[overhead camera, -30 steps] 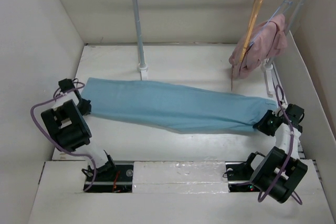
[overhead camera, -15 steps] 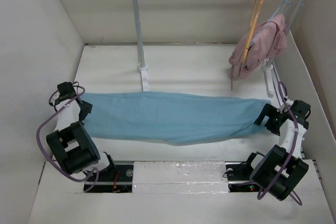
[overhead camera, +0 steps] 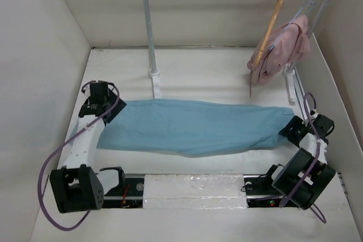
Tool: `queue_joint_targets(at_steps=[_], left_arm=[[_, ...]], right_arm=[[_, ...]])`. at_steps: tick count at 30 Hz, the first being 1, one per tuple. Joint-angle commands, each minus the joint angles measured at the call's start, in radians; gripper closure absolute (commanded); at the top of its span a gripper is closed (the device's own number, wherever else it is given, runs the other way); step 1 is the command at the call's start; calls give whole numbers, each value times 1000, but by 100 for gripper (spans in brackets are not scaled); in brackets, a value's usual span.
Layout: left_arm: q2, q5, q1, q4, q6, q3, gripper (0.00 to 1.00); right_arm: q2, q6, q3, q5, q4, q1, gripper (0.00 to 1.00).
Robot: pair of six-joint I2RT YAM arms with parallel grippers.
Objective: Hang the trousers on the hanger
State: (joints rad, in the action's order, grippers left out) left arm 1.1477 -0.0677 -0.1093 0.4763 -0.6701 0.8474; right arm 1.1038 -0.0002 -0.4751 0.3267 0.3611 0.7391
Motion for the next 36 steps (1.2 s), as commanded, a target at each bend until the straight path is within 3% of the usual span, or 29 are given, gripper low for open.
queue_joint_targets(at_steps=[1, 2, 3, 4, 5, 7, 8, 11, 12, 17, 22, 23, 24, 26, 34, 36], left_arm=[[-106, 47, 94, -47, 6, -31, 49], [-130, 110, 150, -70, 4, -60, 52], [-131, 111, 177, -70, -6, -61, 53], [-138, 165, 203, -96, -19, -100, 54], [-138, 183, 268, -113, -32, -120, 55], [-134, 171, 353, -145, -81, -169, 55], [-131, 160, 400, -156, -97, -179, 54], [-85, 94, 621, -168, -160, -166, 55], [-65, 77, 749, -165, -173, -154, 55], [171, -110, 1092, -117, -253, 10, 55], [401, -84, 1198, -177, -263, 140, 62], [434, -83, 1224, -185, -257, 165, 80], [458, -83, 1235, -185, -255, 186, 89], [559, -63, 1258, -176, -252, 261, 100], [823, 24, 1336, -157, -255, 553, 100], [869, 49, 1336, -159, -264, 576, 100]], right_arm=[[33, 118, 61, 74, -169, 6, 43], [36, 115, 55, 83, -194, 6, 72], [28, 106, 46, 83, -195, 6, 72], [9, 94, 26, 97, -177, 6, 93], [-24, 79, -3, 91, -83, 17, 97], [-198, 49, -101, 55, -18, 17, 98], [-208, 26, -164, 13, 119, -16, 98], [-220, -21, -292, 29, 176, -66, 99], [-216, -50, -325, 47, 186, -79, 100], [-173, -152, -624, -20, 347, -176, 100], [-194, -178, -711, -31, 407, -280, 100], [-200, -178, -717, -34, 423, -297, 100], [-212, -181, -723, -41, 433, -329, 100], [-213, -188, -758, -69, 462, -359, 100], [-110, -267, -1109, -187, 555, -477, 100], [-96, -276, -1134, -180, 562, -486, 100]])
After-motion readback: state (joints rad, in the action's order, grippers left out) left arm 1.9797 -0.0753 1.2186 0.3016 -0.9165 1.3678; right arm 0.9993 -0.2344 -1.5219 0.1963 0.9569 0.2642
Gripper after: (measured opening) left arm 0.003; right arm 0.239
